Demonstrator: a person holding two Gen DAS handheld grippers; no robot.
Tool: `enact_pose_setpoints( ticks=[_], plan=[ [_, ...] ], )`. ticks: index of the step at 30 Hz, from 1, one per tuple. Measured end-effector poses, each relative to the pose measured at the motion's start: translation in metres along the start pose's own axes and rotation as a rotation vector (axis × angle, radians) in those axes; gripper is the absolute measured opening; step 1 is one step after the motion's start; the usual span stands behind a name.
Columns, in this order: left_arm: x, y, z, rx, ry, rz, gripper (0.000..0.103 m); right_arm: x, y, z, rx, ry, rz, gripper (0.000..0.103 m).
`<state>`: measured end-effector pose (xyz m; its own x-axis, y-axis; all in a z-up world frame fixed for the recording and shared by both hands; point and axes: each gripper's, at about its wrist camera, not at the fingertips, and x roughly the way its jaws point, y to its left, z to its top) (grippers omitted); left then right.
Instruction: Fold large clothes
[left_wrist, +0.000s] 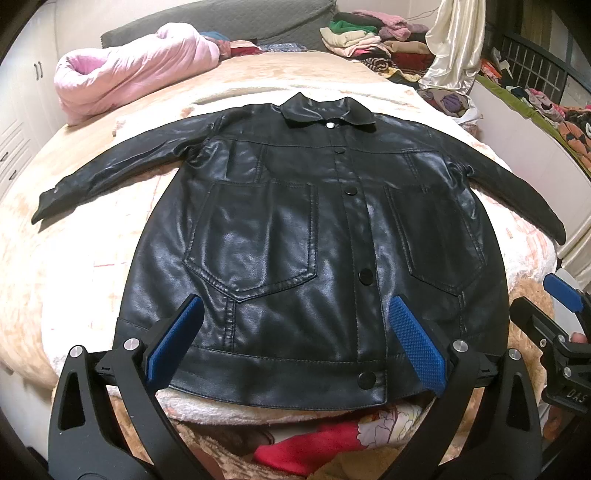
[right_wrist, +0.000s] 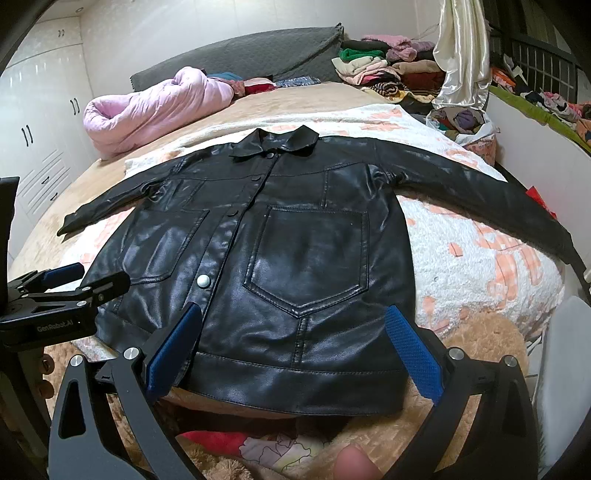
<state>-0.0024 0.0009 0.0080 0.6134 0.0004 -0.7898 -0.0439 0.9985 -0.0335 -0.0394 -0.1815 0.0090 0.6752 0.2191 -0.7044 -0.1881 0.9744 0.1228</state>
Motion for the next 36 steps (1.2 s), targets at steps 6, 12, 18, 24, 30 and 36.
enact_pose_setpoints(
  ticks=[6, 12, 18, 24, 30, 36],
  plan=[
    [0.000, -0.001, 0.000, 0.001, 0.000, 0.001, 0.094, 0.000, 0.000, 0.000, -0.004, 0.000, -0.001, 0.099],
    [0.001, -0.003, -0.001, 0.001, 0.004, -0.007, 0.094, 0.000, -0.001, 0.000, -0.004, 0.000, -0.003, 0.099],
    [0.004, -0.007, 0.001, 0.004, 0.012, -0.021, 0.094, 0.000, -0.002, 0.003, -0.011, -0.014, -0.002, 0.099],
    [0.010, -0.008, 0.006, 0.004, 0.014, -0.022, 0.094, 0.002, -0.002, 0.007, -0.016, -0.013, 0.000, 0.099],
    [0.017, -0.011, 0.017, -0.005, 0.017, -0.029, 0.094, 0.010, -0.005, 0.021, -0.015, -0.017, -0.003, 0.099],
    [0.026, -0.013, 0.033, -0.011, 0.011, -0.034, 0.094, 0.022, -0.011, 0.039, -0.009, -0.016, -0.009, 0.099]
  ],
)
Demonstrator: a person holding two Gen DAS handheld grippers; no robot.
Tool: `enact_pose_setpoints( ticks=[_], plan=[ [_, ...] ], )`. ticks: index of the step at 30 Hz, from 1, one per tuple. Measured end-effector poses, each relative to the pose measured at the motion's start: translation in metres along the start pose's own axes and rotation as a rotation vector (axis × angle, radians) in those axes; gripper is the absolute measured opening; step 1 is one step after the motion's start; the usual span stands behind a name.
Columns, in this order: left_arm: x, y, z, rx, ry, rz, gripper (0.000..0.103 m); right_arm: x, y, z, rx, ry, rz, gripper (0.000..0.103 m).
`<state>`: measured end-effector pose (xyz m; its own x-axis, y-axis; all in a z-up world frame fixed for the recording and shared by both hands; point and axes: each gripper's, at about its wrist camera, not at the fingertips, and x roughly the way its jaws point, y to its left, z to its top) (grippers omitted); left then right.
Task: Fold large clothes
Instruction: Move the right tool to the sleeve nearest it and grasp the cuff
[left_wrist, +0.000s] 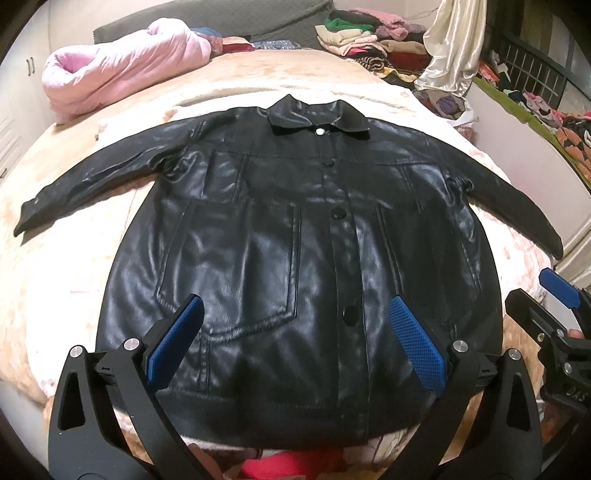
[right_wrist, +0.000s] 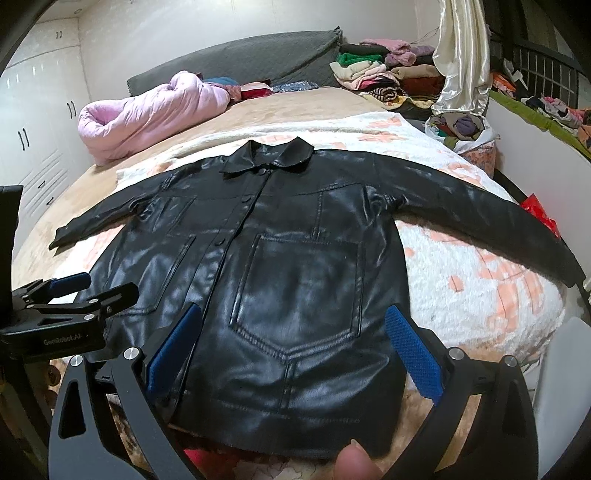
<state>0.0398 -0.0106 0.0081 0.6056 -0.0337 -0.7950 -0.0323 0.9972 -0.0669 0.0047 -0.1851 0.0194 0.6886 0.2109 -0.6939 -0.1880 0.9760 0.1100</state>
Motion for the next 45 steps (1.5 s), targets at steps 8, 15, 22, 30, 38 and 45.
enact_pose_setpoints(
  ticks=[8, 15, 22, 30, 38, 45],
  plan=[
    [0.010, -0.001, 0.029, -0.011, -0.017, 0.004, 0.094, 0.015, -0.009, 0.020, 0.025, -0.001, 0.006, 0.099],
    [0.017, -0.001, 0.055, -0.025, -0.036, 0.003, 0.094, 0.025, -0.019, 0.040, 0.061, -0.011, 0.008, 0.099],
    [0.026, -0.005, 0.079, -0.037, -0.034, 0.000, 0.094, 0.035, -0.029, 0.063, 0.091, -0.019, -0.009, 0.099],
    [0.036, -0.014, 0.111, -0.040, -0.050, 0.010, 0.094, 0.044, -0.055, 0.103, 0.186, -0.063, -0.047, 0.099],
    [0.049, -0.032, 0.139, -0.028, -0.062, 0.022, 0.094, 0.052, -0.091, 0.134, 0.273, -0.124, -0.115, 0.099],
    [0.079, -0.062, 0.154, 0.012, -0.022, 0.040, 0.094, 0.076, -0.145, 0.133, 0.446, -0.129, -0.187, 0.099]
  ],
)
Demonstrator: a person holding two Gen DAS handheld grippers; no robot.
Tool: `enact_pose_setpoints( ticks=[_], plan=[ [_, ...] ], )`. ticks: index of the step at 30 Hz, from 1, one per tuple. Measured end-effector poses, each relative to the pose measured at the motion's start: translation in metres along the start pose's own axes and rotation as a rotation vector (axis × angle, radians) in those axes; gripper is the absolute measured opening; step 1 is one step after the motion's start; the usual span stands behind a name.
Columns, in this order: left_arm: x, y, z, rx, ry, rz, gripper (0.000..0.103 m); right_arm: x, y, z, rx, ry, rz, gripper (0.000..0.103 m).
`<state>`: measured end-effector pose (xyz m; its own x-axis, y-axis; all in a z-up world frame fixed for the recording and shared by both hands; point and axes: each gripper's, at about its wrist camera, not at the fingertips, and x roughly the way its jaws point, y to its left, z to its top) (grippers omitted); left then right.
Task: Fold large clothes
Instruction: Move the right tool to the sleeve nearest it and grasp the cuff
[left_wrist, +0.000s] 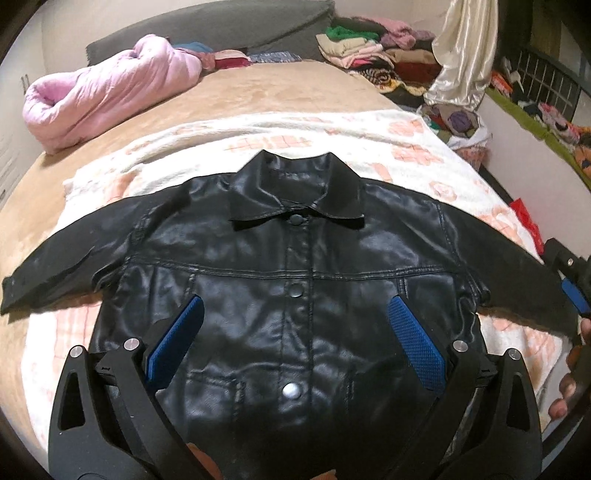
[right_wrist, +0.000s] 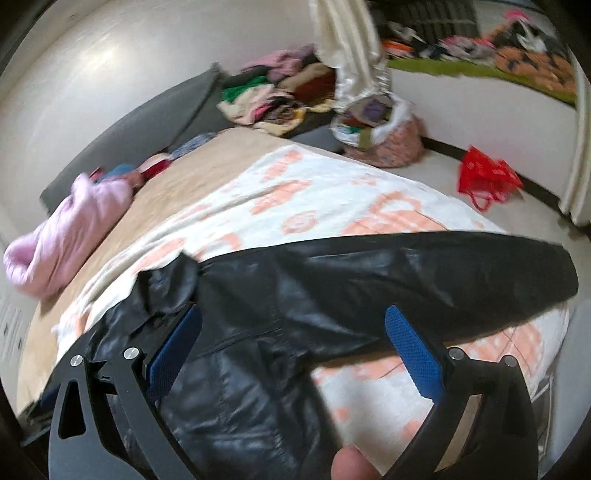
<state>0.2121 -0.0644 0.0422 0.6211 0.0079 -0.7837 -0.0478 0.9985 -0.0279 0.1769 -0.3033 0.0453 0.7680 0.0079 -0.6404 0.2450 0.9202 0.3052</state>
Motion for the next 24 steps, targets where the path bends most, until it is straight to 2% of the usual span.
enact_pose_setpoints(
  ticks=[4, 9, 16, 20, 24],
  plan=[
    [0.018, -0.014, 0.004, -0.011, 0.023, -0.022, 0.094, 0.020, -0.036, 0.004, 0.080, 0.007, -0.069, 0.099],
    [0.036, -0.025, 0.006, -0.023, 0.036, -0.053, 0.094, 0.034, -0.065, 0.007, 0.099, -0.007, -0.145, 0.099],
    [0.056, -0.045, 0.009, 0.001, 0.048, -0.057, 0.094, 0.048, -0.104, 0.002, 0.177, -0.005, -0.225, 0.099],
    [0.067, -0.057, 0.013, 0.004, 0.061, -0.098, 0.094, 0.048, -0.133, -0.001, 0.281, -0.019, -0.287, 0.099],
    [0.077, -0.071, 0.014, 0.028, 0.074, -0.106, 0.094, 0.046, -0.159, -0.003, 0.364, -0.043, -0.356, 0.099]
  ],
)
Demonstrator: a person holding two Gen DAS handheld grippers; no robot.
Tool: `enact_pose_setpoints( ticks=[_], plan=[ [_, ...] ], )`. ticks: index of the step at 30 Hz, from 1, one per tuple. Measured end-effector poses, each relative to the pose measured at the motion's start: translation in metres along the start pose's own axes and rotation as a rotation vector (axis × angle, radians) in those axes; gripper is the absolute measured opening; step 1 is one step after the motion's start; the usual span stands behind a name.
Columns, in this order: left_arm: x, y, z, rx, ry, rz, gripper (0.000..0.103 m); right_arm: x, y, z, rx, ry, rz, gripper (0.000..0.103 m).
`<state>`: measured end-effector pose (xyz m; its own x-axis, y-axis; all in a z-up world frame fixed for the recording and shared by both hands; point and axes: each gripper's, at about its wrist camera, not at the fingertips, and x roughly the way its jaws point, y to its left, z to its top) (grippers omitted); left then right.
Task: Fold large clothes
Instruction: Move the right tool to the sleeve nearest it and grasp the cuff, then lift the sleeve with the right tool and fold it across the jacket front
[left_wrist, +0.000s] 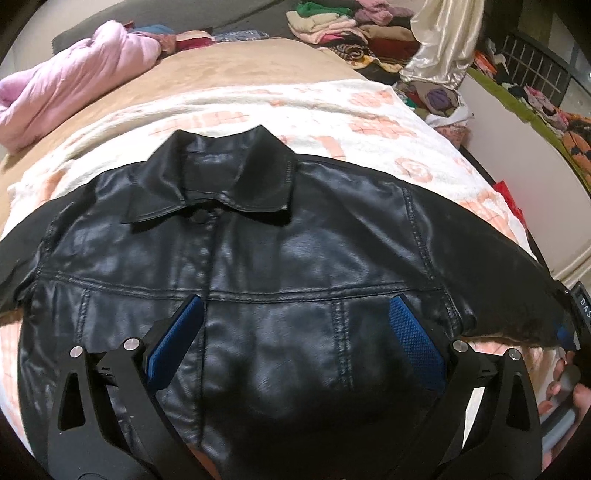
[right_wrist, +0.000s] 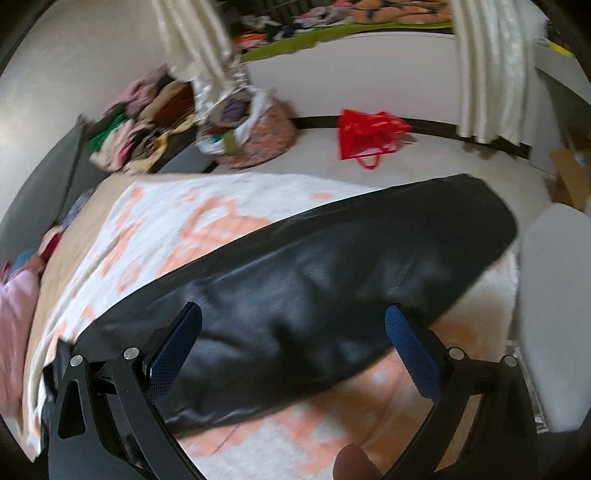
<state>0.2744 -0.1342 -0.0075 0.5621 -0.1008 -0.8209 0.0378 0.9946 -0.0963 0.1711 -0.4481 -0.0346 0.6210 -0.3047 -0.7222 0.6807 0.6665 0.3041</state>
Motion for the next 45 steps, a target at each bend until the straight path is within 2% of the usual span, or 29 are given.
enact_pose_setpoints(
  ticks=[6, 9, 12, 15, 20, 23, 29, 33, 36, 37, 39, 42, 43, 45],
  plan=[
    [0.015, -0.011, 0.002, 0.031, 0.022, 0.001, 0.094, 0.017, -0.035, 0.006, 0.158, 0.030, -0.073, 0.099],
    [0.017, -0.011, 0.001, 0.043, 0.027, 0.001, 0.094, 0.022, -0.042, 0.006, 0.180, 0.040, -0.096, 0.099],
    [0.019, -0.009, 0.000, 0.041, 0.036, -0.007, 0.094, 0.036, -0.046, 0.010, 0.211, 0.068, -0.084, 0.099],
    [0.021, -0.005, -0.001, 0.031, 0.043, -0.024, 0.094, 0.048, -0.057, 0.011, 0.297, 0.100, -0.047, 0.099],
    [0.019, 0.002, -0.005, 0.025, 0.046, -0.028, 0.094, 0.049, -0.070, 0.017, 0.416, 0.064, 0.043, 0.099],
    [0.016, 0.007, -0.005, 0.018, 0.047, -0.030, 0.094, 0.039, -0.081, 0.010, 0.501, 0.032, 0.008, 0.099],
    [0.014, 0.011, -0.001, 0.008, 0.040, -0.035, 0.094, 0.045, -0.075, 0.013, 0.510, 0.033, 0.007, 0.099],
    [0.013, 0.011, 0.001, 0.013, 0.040, -0.037, 0.094, 0.052, -0.077, 0.017, 0.538, 0.037, 0.108, 0.099],
    [0.012, 0.012, 0.001, 0.021, 0.040, -0.033, 0.094, 0.053, -0.080, 0.020, 0.552, 0.017, 0.140, 0.098],
    [0.012, 0.013, 0.001, 0.023, 0.042, -0.033, 0.094, 0.054, -0.079, 0.022, 0.553, 0.009, 0.159, 0.095],
    [0.010, 0.015, 0.001, 0.026, 0.046, -0.037, 0.094, 0.055, -0.079, 0.024, 0.556, -0.001, 0.191, 0.060],
    [0.007, 0.022, 0.001, 0.024, 0.046, -0.037, 0.094, 0.061, -0.082, 0.024, 0.587, 0.005, 0.255, 0.042],
    [0.006, 0.024, 0.001, 0.022, 0.048, -0.039, 0.094, 0.060, -0.083, 0.023, 0.585, 0.000, 0.270, 0.040],
    [0.003, 0.029, 0.002, 0.016, 0.047, -0.046, 0.094, 0.054, -0.080, 0.027, 0.564, -0.024, 0.308, 0.028]
  ],
)
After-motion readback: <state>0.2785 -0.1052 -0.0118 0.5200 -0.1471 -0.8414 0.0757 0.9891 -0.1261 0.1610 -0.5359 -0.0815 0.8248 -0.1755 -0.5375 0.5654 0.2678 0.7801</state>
